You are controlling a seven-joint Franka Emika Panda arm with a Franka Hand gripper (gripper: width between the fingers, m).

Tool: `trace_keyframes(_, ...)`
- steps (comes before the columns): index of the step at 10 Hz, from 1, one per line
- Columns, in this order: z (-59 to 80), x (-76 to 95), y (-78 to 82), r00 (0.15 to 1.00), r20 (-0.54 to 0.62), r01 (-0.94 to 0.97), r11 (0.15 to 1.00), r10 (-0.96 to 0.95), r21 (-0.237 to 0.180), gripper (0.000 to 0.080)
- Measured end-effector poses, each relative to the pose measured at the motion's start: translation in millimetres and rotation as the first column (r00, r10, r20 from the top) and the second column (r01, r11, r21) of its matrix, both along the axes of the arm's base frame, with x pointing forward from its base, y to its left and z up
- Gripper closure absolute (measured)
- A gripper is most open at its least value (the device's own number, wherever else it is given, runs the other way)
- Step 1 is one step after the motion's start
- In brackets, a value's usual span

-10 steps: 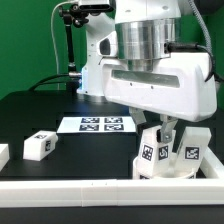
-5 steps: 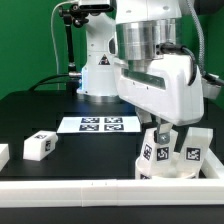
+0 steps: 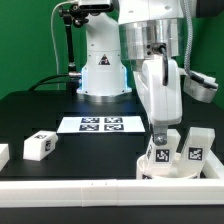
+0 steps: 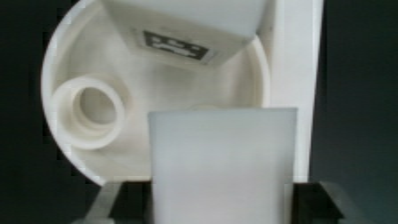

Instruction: Assemble stool

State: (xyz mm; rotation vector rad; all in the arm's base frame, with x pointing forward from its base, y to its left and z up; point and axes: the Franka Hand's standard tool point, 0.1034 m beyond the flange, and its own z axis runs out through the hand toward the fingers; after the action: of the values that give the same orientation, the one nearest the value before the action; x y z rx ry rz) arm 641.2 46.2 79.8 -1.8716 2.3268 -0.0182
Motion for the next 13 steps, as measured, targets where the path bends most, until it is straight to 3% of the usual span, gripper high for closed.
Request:
trace_keyframes(5,0.5,2.7,10.5,0.945,-0.002,0.326,0.941,-0.327,0.089,0.0462)
trace_keyframes(6,0.1,2.5,11.7,0.935,-0.008,0.353,0.931,-0.354,0.094,0.0392)
trace_keyframes(7,-0.3,2.3,11.9,0.937,-0.008,0.349,0.933,-0.35,0.093,0.0392)
trace_keyframes(9,3.2,2.3,16.1,0.961,-0.048,0.276,0.957,-0.272,0.092,0.0168)
trace_keyframes(12,17.2,11.0,19.6,0.986,-0.061,0.162,0.981,-0.156,0.103,0.0154)
trace_keyframes(13,16.0,10.6,19.0,0.998,-0.041,0.057,0.994,-0.054,0.093,0.0154)
